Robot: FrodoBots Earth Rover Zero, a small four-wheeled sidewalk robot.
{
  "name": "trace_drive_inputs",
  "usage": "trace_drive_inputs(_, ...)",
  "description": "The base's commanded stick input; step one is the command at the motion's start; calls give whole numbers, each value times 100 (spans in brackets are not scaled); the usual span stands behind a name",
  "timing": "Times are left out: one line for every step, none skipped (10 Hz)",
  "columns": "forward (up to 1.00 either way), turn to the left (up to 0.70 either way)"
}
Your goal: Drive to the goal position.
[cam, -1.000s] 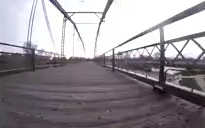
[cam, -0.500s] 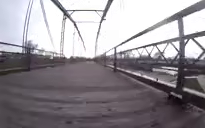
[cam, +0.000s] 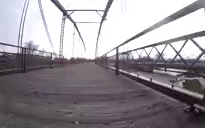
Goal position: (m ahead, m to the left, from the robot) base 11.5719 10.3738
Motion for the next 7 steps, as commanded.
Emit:
trace_drive_inputs(100,0)
trace_drive_inputs(100,0)
trace_drive_inputs(100,0)
trace_drive_inputs(100,0)
trace_drive_inputs(100,0)
trace_drive_inputs(100,0)
trace_drive_inputs(100,0)
